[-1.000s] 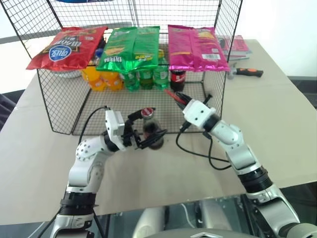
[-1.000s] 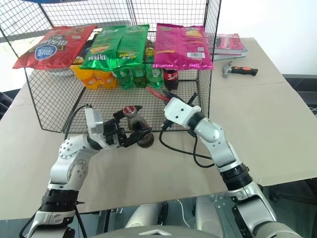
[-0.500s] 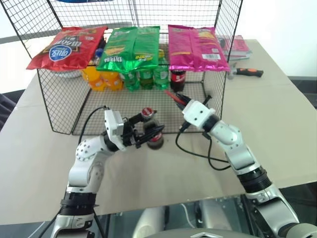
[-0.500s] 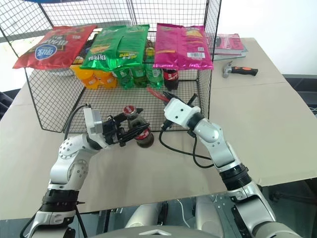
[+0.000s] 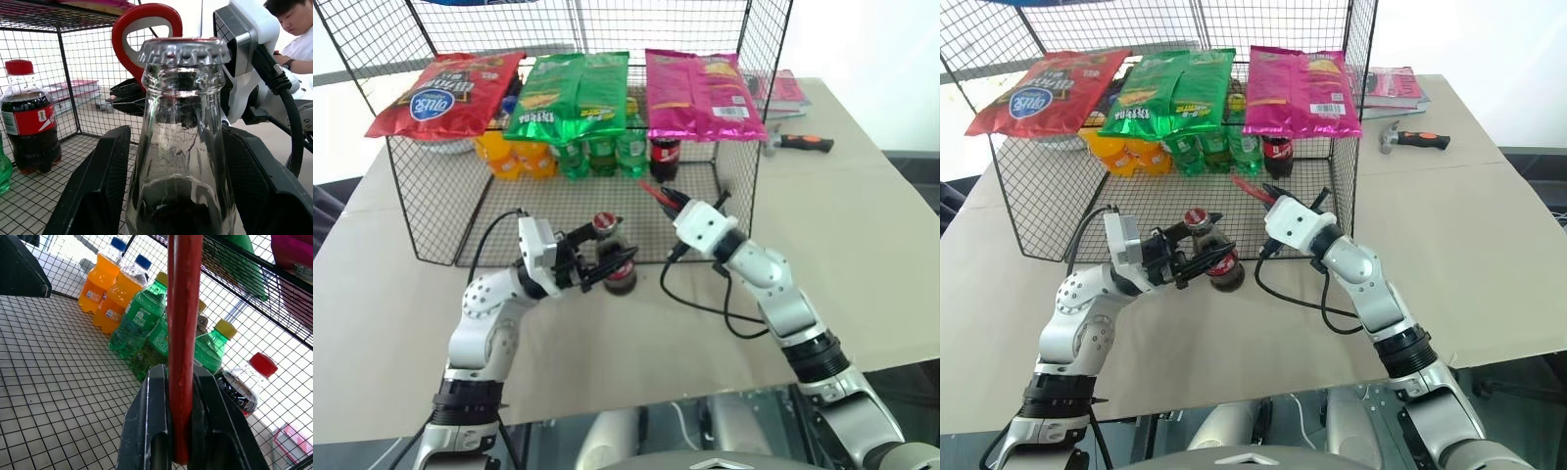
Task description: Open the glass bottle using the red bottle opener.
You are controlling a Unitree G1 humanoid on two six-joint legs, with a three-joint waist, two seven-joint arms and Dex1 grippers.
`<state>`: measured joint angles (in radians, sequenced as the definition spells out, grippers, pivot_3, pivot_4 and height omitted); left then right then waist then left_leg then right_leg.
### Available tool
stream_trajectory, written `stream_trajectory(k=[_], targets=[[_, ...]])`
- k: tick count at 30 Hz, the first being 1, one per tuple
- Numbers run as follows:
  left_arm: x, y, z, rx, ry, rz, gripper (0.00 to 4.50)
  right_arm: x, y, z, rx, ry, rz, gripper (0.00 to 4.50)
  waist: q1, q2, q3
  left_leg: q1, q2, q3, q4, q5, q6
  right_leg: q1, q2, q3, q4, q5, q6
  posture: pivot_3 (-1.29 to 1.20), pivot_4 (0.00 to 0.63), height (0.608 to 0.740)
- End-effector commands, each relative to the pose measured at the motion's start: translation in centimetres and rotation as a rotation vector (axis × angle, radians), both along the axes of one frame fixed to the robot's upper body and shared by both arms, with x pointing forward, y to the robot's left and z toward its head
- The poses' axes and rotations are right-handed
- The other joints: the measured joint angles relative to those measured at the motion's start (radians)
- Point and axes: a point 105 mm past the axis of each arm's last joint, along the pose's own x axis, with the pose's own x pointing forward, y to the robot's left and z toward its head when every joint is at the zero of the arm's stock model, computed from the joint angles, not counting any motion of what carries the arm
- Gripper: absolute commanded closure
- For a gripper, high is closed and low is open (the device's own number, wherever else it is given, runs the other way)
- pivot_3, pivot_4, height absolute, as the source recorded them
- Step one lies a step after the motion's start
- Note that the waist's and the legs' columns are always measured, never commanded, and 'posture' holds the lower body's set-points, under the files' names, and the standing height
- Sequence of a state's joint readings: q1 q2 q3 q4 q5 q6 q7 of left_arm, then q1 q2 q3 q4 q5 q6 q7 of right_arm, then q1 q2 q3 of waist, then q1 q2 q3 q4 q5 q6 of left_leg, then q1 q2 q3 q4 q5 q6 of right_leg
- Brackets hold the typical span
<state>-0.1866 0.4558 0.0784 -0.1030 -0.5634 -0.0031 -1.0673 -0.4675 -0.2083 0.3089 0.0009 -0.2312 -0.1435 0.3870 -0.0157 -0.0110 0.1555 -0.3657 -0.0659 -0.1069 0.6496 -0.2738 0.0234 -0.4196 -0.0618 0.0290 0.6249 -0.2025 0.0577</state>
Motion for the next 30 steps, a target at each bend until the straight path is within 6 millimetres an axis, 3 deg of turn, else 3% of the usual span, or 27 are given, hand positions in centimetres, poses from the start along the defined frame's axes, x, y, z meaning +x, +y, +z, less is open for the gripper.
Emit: stream_trajectory(k=[1,29,30], targets=[[-0.22,0.19,1.38,-0.022,-0.065,-0.001,1.61,-0.51,0.30,1.11,0.025,-0.042,0.025,4.50,0.000,0.000,0.000,0.000,0.000,0.000,0.000,0.000,0.000,0.000,0.000,0.000,0.000,0.000,0.000,0.00,0.150,0.740],[-0.30,-0.25,0.80,-0.042,-0.070,-0.010,1.61,-0.69,0.33,1.03,0.005,-0.042,0.039,4.50,0.000,0.000,0.000,0.000,0.000,0.000,0.000,0.000,0.000,0.000,0.000,0.000,0.000,0.000,0.000,0.00,0.150,0.740],[-0.26,-0.25,0.80,-0.044,-0.071,-0.008,2.16,-0.66,0.31,1.04,0.003,-0.042,0.040,4.50,0.000,0.000,0.000,0.000,0.000,0.000,0.000,0.000,0.000,0.000,0.000,0.000,0.000,0.000,0.000,0.00,0.150,0.740]])
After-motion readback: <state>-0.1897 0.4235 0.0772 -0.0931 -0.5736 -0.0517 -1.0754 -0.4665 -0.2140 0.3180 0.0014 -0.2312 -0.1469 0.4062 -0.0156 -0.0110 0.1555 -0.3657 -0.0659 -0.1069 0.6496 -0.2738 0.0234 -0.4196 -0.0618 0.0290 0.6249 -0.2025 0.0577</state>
